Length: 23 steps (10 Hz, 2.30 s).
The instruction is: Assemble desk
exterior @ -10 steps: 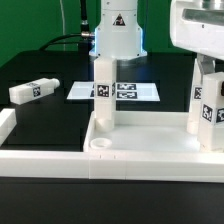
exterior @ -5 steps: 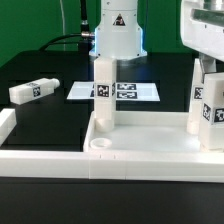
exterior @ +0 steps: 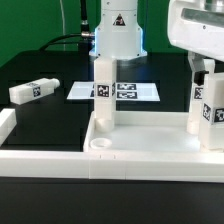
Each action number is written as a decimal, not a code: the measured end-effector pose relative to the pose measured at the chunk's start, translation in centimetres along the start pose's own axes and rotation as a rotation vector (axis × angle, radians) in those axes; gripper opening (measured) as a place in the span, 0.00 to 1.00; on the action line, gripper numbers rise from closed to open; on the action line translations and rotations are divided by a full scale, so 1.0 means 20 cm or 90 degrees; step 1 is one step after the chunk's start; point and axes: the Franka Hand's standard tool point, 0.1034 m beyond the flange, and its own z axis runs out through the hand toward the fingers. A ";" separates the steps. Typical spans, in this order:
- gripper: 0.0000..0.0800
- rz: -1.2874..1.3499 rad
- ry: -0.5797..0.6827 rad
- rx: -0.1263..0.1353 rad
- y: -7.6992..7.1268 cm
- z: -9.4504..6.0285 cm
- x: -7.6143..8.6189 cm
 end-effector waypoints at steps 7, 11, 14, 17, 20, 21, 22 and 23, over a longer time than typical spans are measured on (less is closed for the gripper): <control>0.81 -0.335 0.008 -0.006 -0.02 0.01 -0.06; 0.81 -0.522 0.012 -0.012 -0.02 0.00 -0.05; 0.81 -0.663 0.013 -0.017 -0.01 0.00 -0.02; 0.81 -0.792 0.024 -0.039 0.00 -0.01 0.01; 0.48 -0.791 0.024 -0.039 0.00 -0.01 0.01; 0.48 -0.791 0.024 -0.038 0.00 -0.01 0.01; 0.37 -0.786 0.024 -0.038 0.00 -0.01 0.01; 0.37 -0.777 0.024 -0.038 0.00 -0.01 0.01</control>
Offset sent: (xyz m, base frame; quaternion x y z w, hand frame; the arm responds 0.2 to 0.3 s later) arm -0.0041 0.0150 0.0012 -0.0194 0.0063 -0.1808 0.9833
